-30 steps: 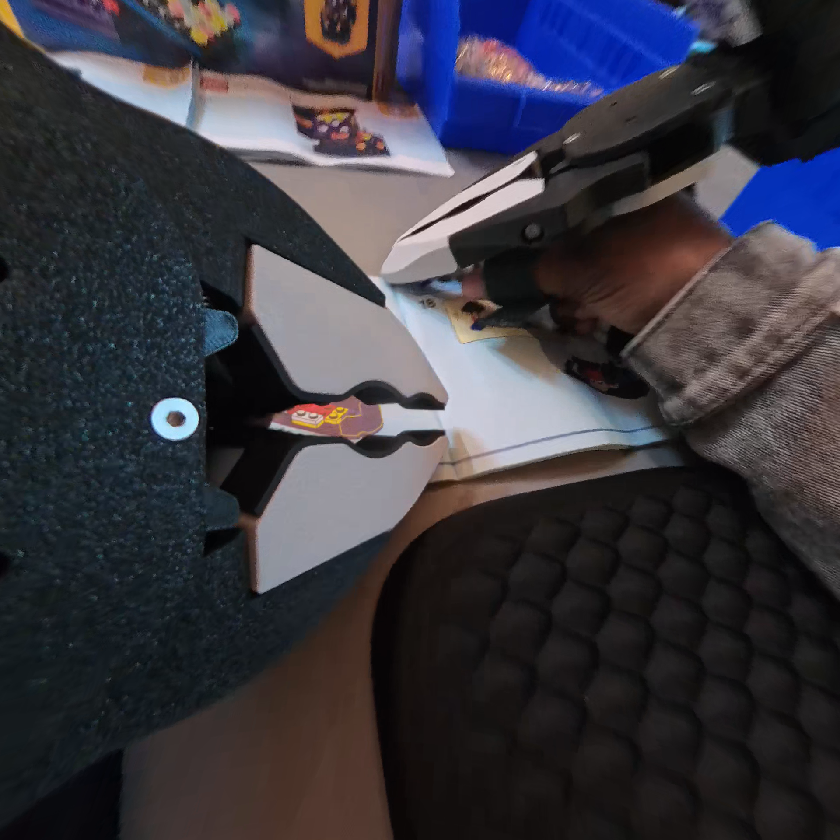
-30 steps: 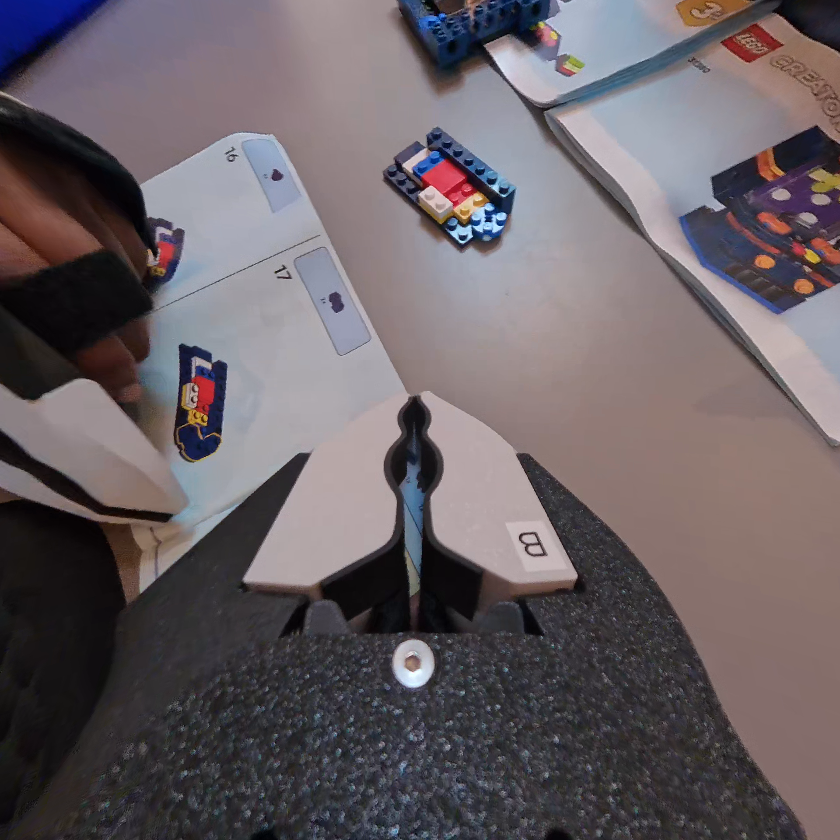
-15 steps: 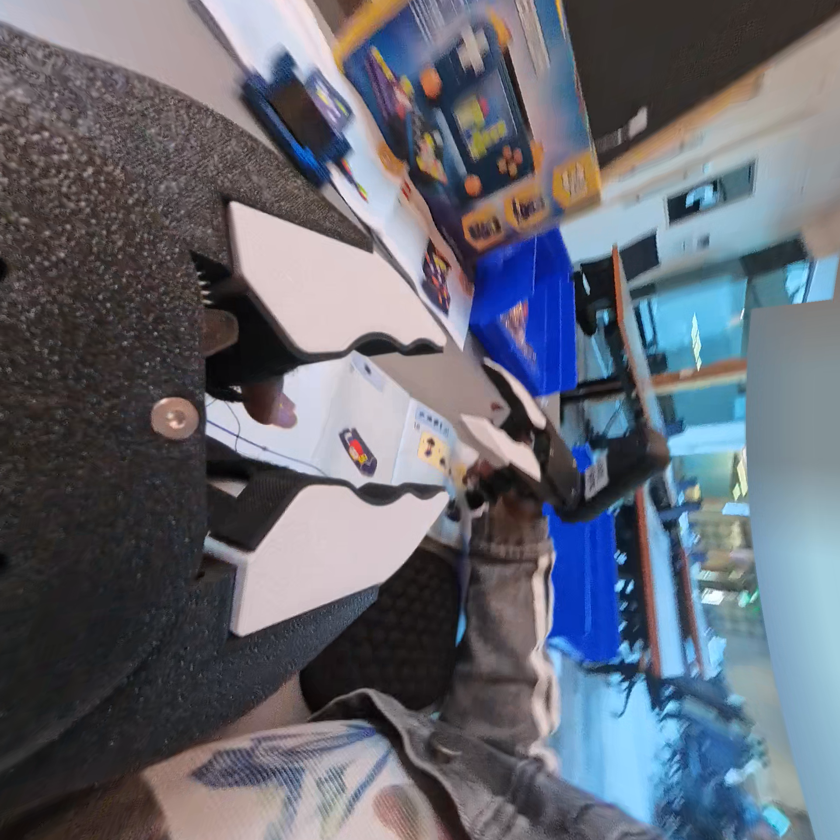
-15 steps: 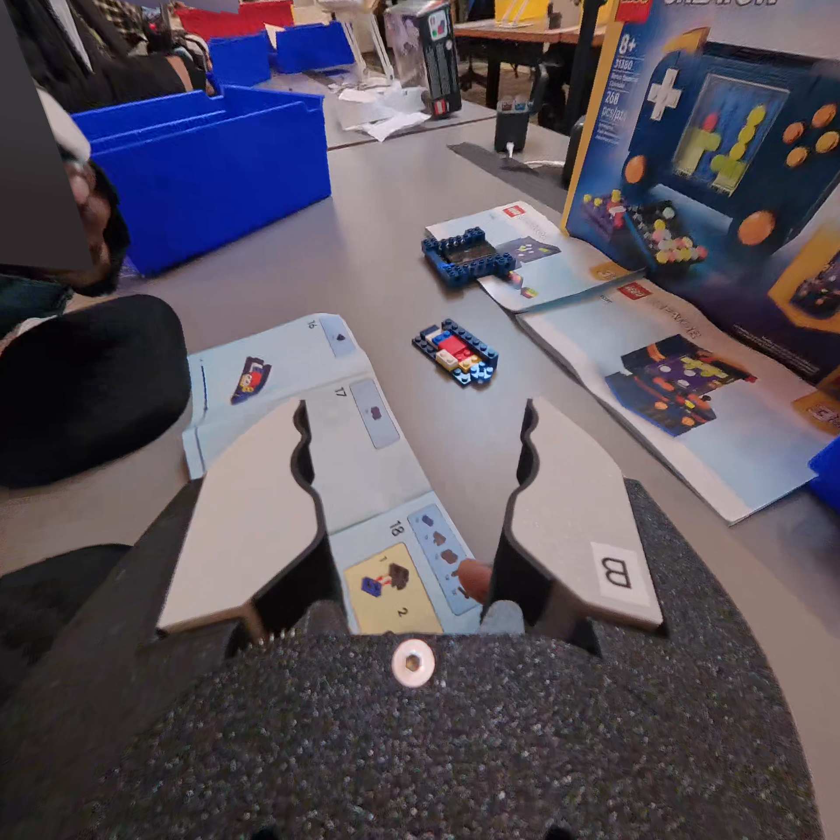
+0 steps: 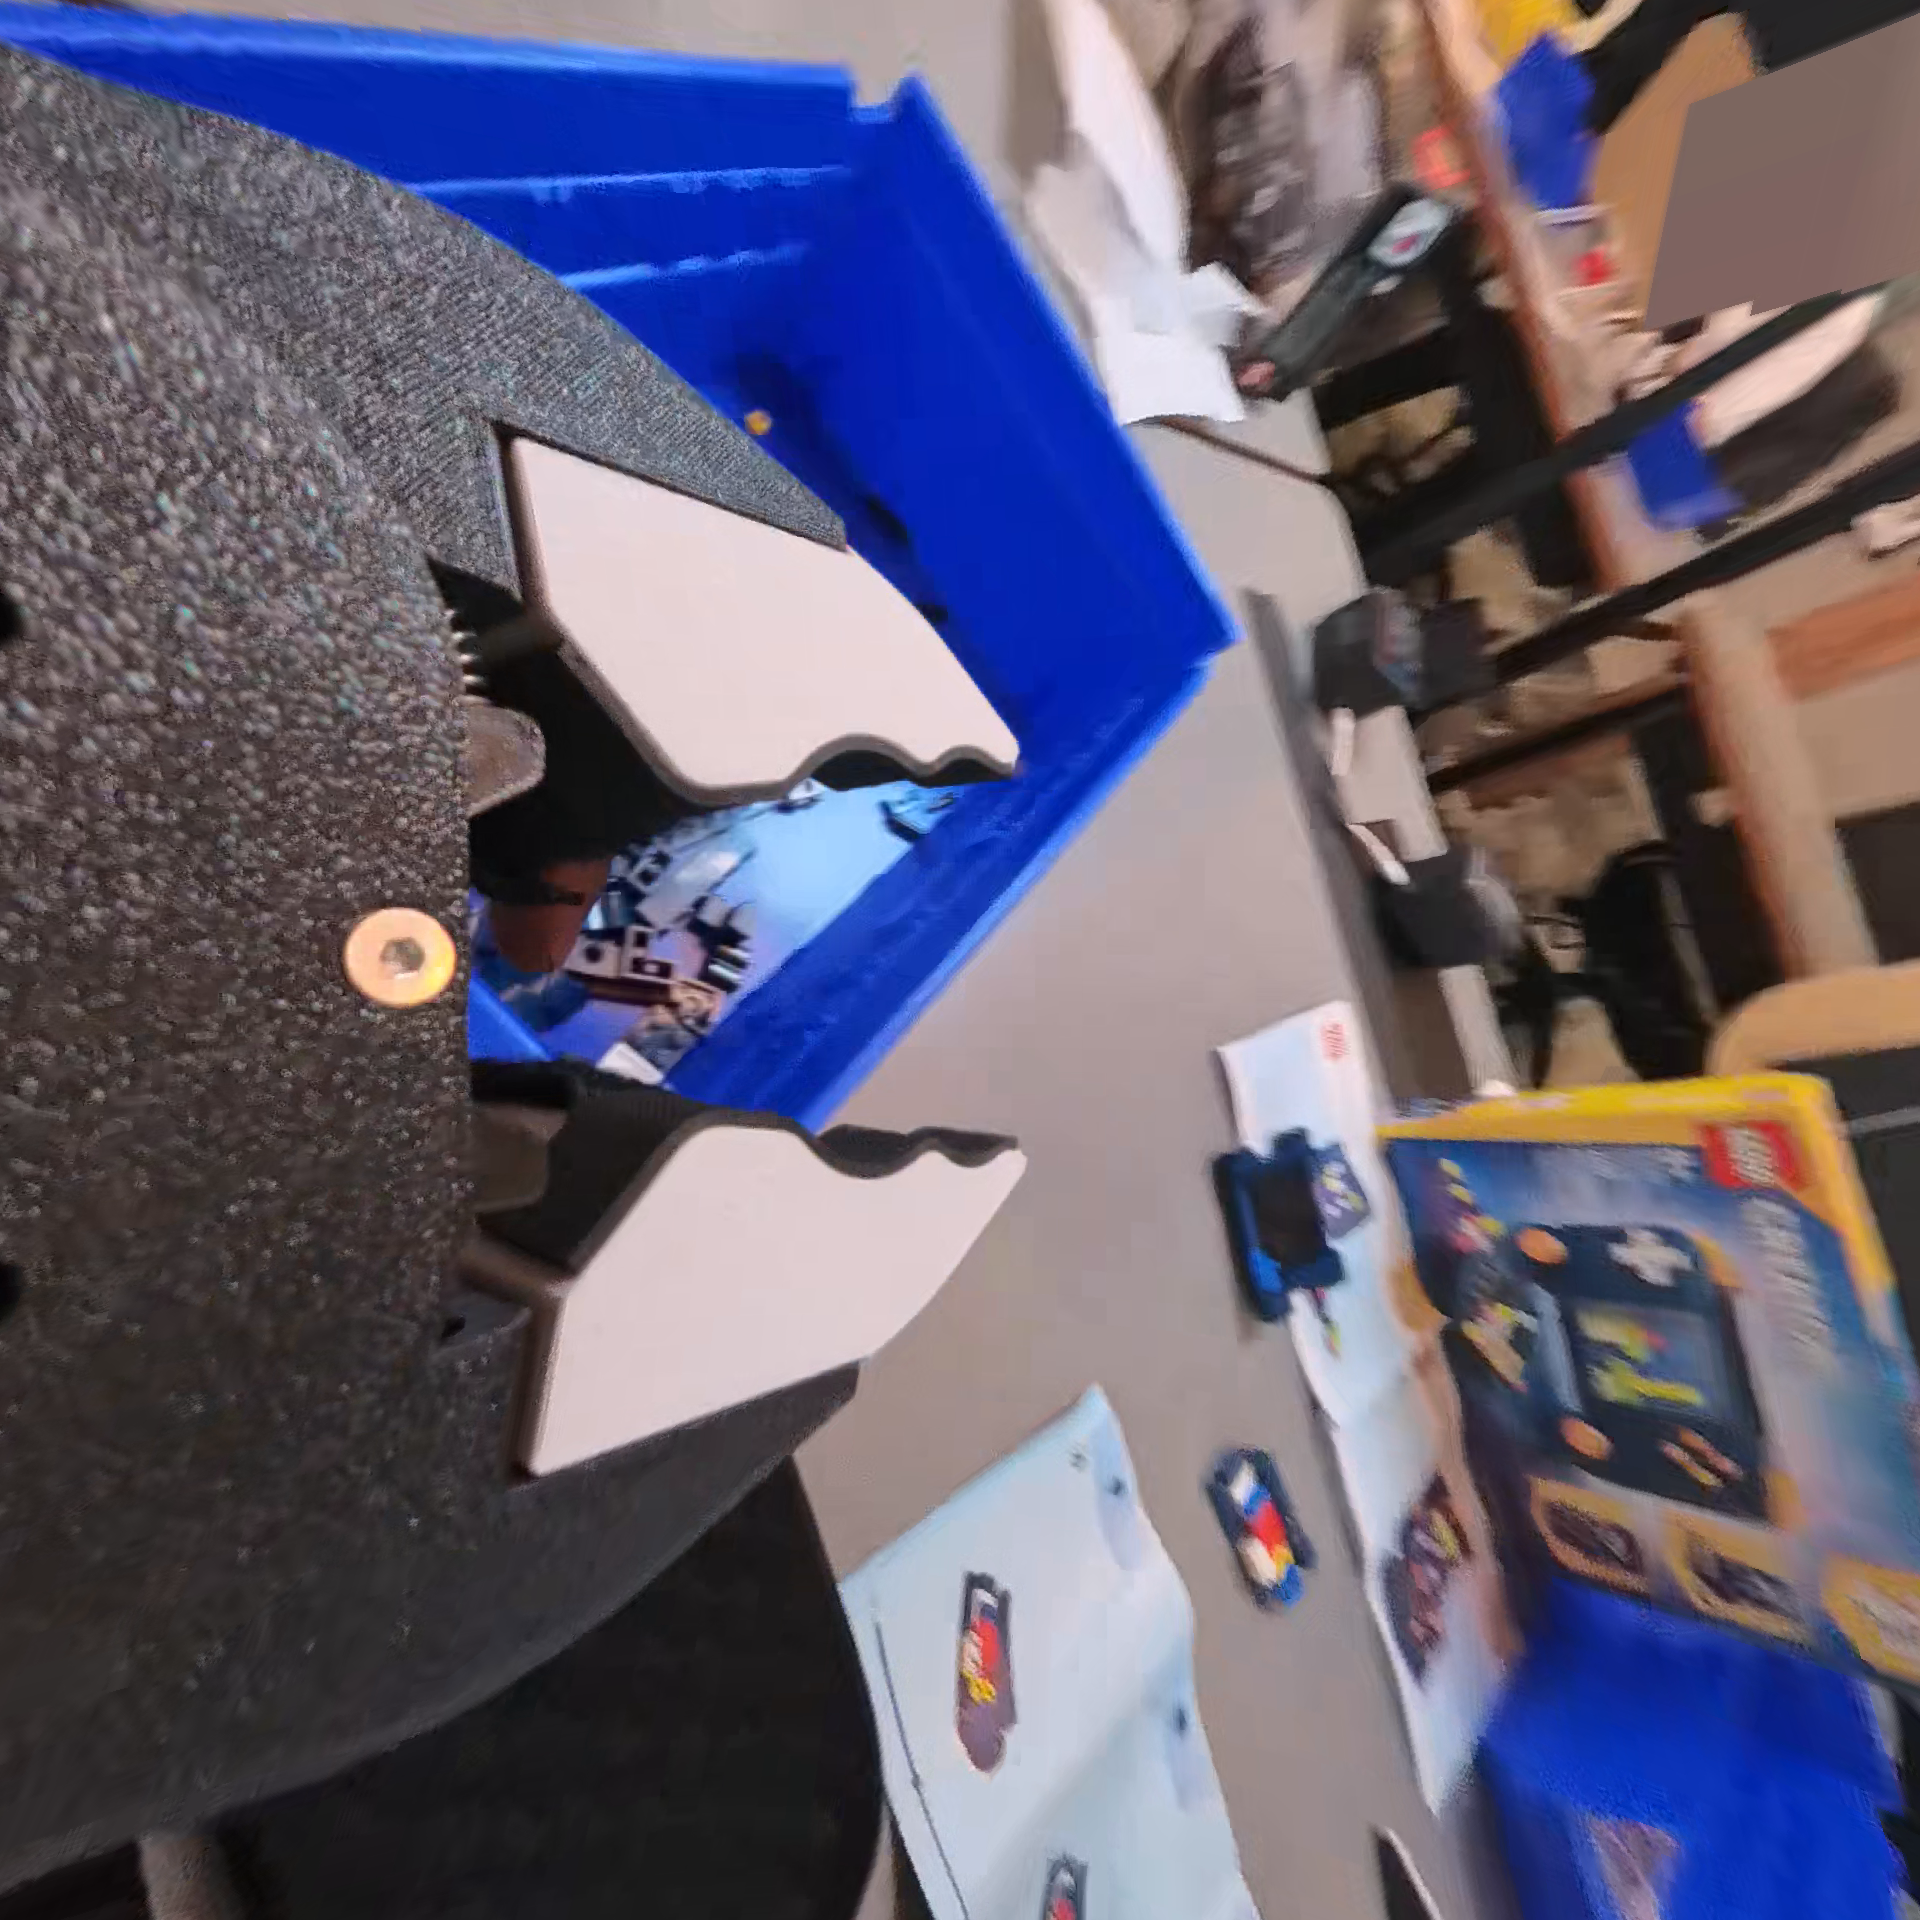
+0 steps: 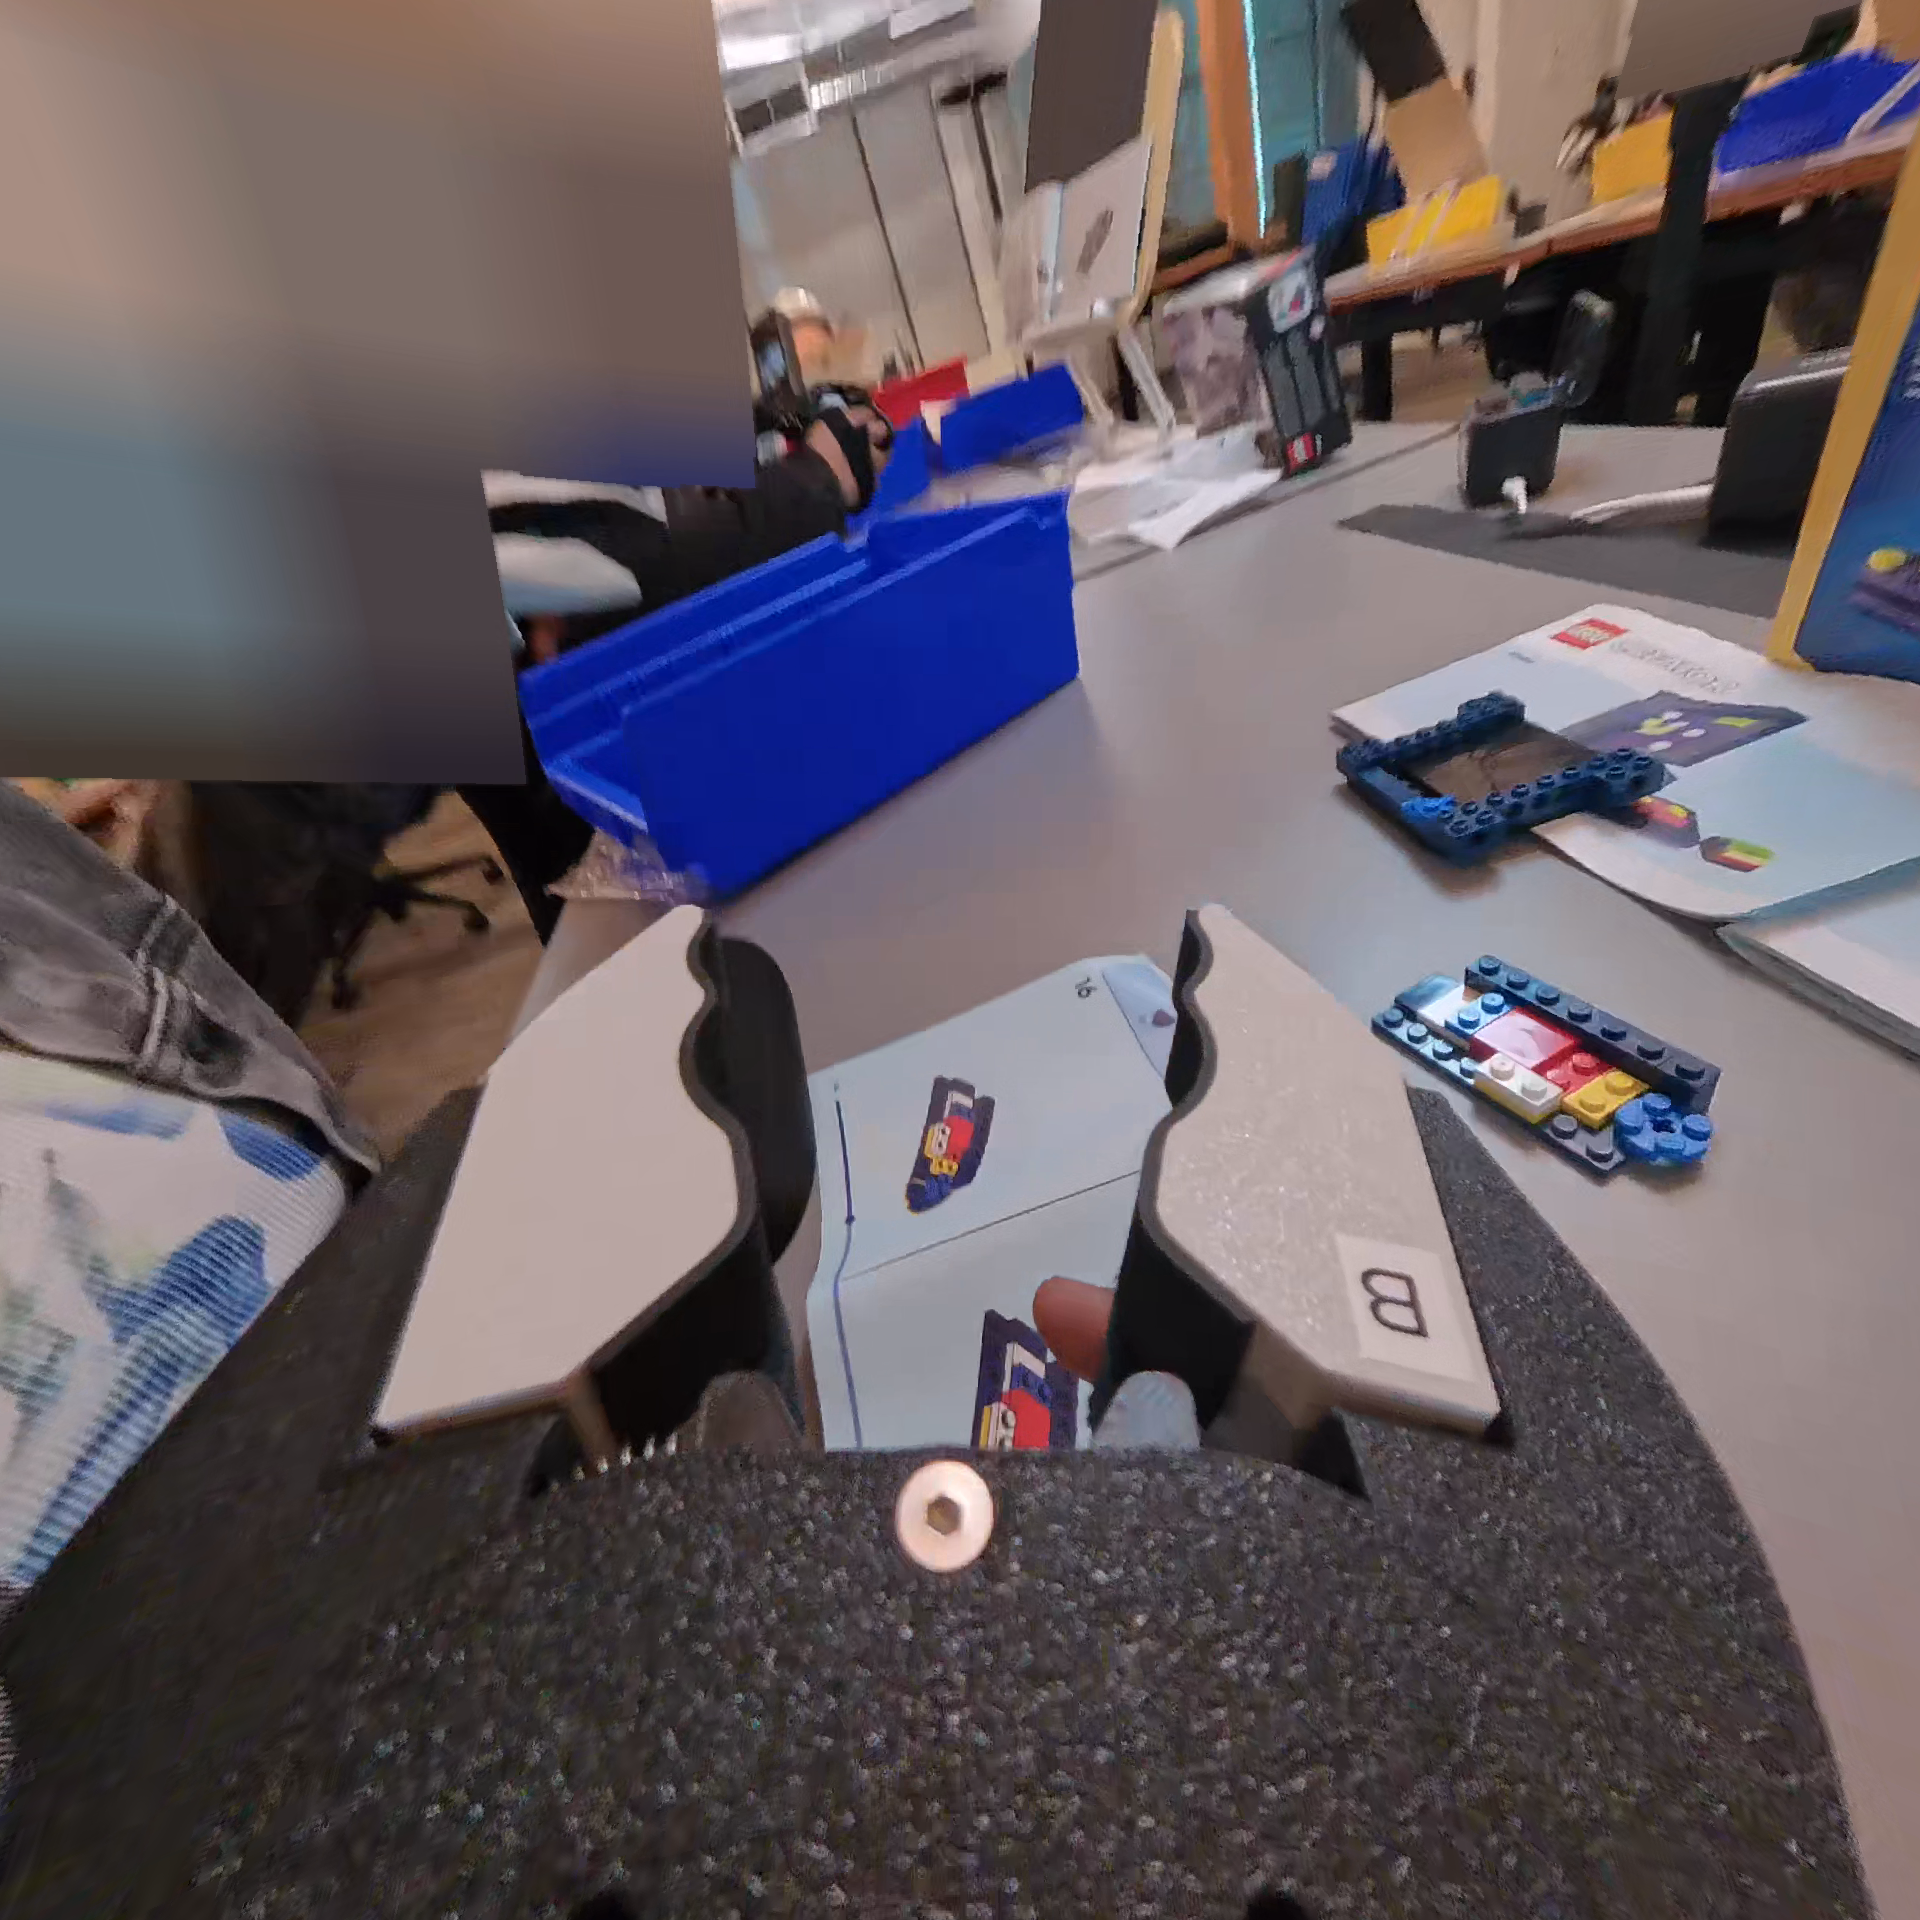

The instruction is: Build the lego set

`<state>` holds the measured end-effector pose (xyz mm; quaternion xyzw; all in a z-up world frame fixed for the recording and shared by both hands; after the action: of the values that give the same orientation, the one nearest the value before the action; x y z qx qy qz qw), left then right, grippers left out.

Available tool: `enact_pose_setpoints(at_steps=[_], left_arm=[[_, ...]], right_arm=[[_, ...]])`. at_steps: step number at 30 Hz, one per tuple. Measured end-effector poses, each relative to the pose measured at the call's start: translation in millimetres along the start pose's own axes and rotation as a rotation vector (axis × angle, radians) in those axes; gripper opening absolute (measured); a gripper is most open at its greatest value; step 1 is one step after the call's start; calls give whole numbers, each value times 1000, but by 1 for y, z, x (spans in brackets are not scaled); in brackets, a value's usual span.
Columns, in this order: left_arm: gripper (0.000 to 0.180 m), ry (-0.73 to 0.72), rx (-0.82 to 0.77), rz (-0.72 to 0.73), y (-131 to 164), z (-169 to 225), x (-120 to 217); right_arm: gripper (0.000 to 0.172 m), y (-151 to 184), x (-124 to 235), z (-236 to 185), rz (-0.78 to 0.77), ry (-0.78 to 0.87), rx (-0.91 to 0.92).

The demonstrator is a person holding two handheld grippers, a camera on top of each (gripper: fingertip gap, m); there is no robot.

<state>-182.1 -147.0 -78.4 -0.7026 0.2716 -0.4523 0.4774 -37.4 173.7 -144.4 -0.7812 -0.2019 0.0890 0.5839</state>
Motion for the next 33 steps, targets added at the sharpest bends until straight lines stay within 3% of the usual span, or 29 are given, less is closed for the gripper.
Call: enact_pose_setpoints(at_steps=[5, 11, 18, 30, 33], left_arm=[[56, 51, 110, -85, 30, 0, -11], [24, 173, 127, -73, 34, 10, -19], [24, 205, 120, -94, 33, 11, -22], [29, 469, 189, 3, 28, 40, -36], [29, 483, 143, 12, 27, 43, -34]], right_arm=[[78, -3, 6, 8, 108, -45, -128], [61, 8, 0, 7, -1, -89, -135], [61, 24, -11, -2, -166, -104, -37], [54, 26, -10, 4, -174, -127, -114], [53, 27, -11, 5, -179, -130, -124]])
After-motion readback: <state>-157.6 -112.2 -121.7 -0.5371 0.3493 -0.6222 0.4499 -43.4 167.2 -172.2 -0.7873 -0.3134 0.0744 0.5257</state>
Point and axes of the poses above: each gripper's, where its closed fingertips meet, x back along the fingers, y out of its underside, z = x × y across the jaws, the point moved 7 cm from there along x, back along the fingers, and after that the axes turned 12 degrees about y, right-handed, at the moved point
